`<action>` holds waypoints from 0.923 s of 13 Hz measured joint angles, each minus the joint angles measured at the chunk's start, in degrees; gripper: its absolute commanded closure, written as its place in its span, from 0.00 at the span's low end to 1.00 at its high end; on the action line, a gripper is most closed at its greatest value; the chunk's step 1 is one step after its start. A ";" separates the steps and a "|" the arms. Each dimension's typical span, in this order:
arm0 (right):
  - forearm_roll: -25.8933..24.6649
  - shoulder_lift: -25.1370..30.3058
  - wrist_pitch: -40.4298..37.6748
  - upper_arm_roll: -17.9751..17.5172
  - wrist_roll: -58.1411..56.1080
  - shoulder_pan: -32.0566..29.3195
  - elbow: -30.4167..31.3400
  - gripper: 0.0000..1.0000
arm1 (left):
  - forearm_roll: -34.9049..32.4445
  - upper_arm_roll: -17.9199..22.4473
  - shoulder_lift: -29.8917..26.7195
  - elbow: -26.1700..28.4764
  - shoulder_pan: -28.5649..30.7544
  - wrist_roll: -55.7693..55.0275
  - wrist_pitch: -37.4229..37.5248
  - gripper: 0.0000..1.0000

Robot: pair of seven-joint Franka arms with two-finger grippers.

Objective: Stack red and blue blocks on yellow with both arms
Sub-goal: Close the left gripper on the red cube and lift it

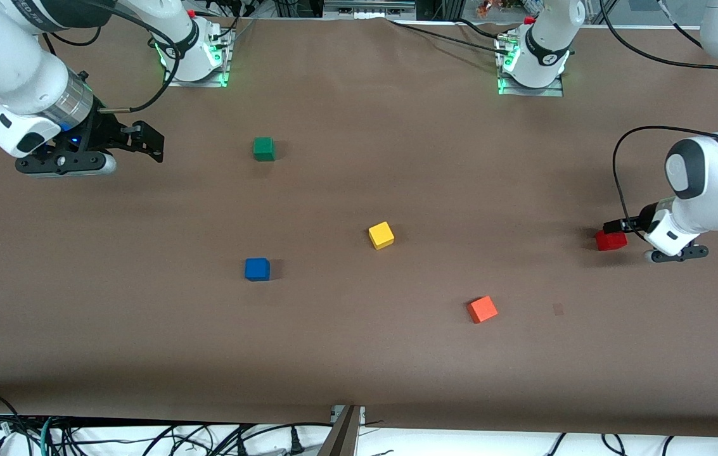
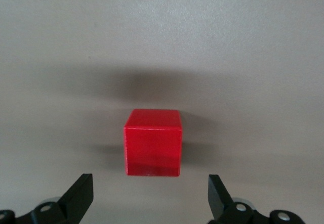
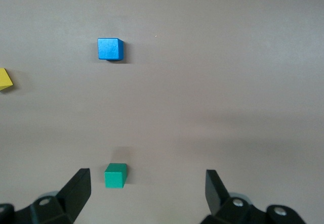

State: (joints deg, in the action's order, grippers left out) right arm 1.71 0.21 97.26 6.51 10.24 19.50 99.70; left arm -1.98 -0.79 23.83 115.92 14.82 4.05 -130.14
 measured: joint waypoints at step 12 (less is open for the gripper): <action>0.00 -0.38 -0.01 0.07 0.00 -0.09 0.00 0.00 | -0.01 -0.09 3.59 1.11 0.00 1.06 -7.93 0.38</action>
State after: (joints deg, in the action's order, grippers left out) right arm 1.71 -0.17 97.25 6.58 10.24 19.40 99.70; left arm -2.00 -0.88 27.41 117.04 14.82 5.11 -138.07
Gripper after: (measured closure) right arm 0.000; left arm 0.057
